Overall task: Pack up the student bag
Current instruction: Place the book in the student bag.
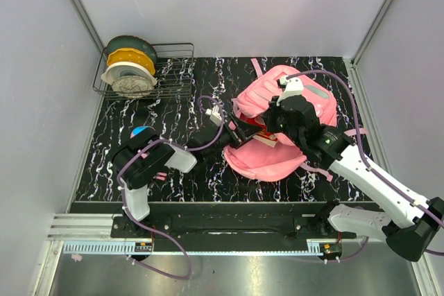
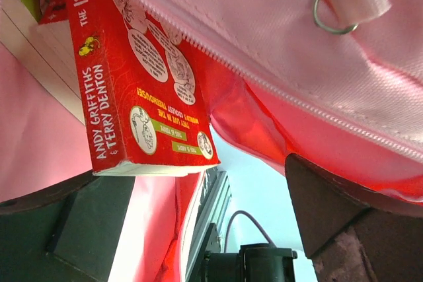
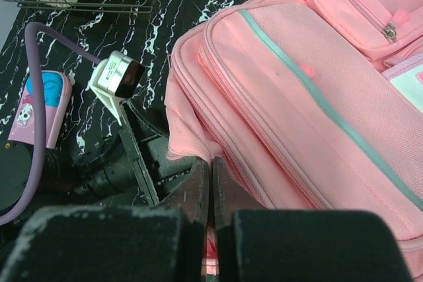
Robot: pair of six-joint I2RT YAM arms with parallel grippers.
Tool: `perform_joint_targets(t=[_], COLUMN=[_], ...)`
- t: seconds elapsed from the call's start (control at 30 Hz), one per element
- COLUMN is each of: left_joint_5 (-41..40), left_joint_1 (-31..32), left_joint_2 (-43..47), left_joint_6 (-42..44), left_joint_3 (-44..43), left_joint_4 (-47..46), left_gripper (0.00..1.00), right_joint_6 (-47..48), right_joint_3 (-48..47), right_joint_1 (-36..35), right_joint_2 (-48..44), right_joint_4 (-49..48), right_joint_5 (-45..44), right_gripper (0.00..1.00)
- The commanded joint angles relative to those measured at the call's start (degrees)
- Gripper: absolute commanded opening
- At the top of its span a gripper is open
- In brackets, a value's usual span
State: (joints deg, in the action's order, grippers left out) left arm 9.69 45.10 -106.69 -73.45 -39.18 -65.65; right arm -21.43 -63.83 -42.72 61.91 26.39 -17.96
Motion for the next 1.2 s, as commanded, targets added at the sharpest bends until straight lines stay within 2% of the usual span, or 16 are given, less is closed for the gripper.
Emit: perform_joint_targets(t=[0.0, 0.13, 0.27, 0.33, 0.37, 0.6, 0.83, 0.93, 1.0, 1.07, 1.13, 1.17], left_joint_5=[2.34, 6.21, 8.50, 9.11, 9.46, 5.34, 4.11, 2.10, 0.69, -2.04, -4.84, -6.95], left_joint_1=[0.69, 1.21, 1.39, 1.04, 0.95, 2.97, 3.59, 3.68, 4.20, 4.82, 4.91, 4.99], left_joint_2=[-0.51, -5.62, -8.96, -10.20, -10.11, -2.83, 1.57, 7.45, 14.47, 22.61, 28.35, 34.91], left_joint_6=[2.08, 1.29, 4.19, 3.84, 3.14, 4.80, 5.59, 8.66, 13.14, 17.96, 20.53, 23.32], left_joint_3=[-3.16, -12.48, -22.77, -24.72, -24.11, -5.85, -0.64, 2.34, 4.89, 5.86, 7.62, 8.67], left_joint_4=[-4.05, -3.71, 7.78, 8.61, 8.00, 5.53, 2.72, 5.17, 8.85, 17.08, 21.24, 28.14], left_gripper=[0.99, 0.98, 0.97, 0.99, 0.99, 0.99, 0.99, 0.99, 0.99, 0.99, 0.99, 0.99], right_joint_6=[-0.27, -1.07, -1.60, -1.77, -1.77, -0.63, -0.10, 0.07, 0.16, -0.19, -0.89, -2.46], right_joint_3=[-4.28, -3.67, -3.49, -3.40, -3.32, -3.66, -3.93, -3.14, -2.00, -0.95, 1.07, 1.95], right_joint_1=[0.09, 0.09, 0.09, 0.01, 0.09, 0.09, 0.09, 0.09, 0.09, 0.09, 0.09, 0.09], right_joint_2=[-0.12, -0.91, -1.35, -1.53, -1.70, -1.35, -0.39, -0.47, -0.47, -0.82, -1.18, -1.87], right_joint_4=[-6.70, -7.41, -7.23, -7.06, -7.06, -7.14, -7.49, -7.58, -7.50, -7.50, -7.32, -7.15], right_joint_5=[-4.55, -3.40, -2.88, -2.70, -2.87, -4.10, -4.02, -4.10, -4.54, -4.98, -5.25, -5.25], right_gripper=[0.00, 0.00, 0.00, 0.00, 0.00, 0.00, 0.00, 0.00, 0.00, 0.00, 0.00, 0.00])
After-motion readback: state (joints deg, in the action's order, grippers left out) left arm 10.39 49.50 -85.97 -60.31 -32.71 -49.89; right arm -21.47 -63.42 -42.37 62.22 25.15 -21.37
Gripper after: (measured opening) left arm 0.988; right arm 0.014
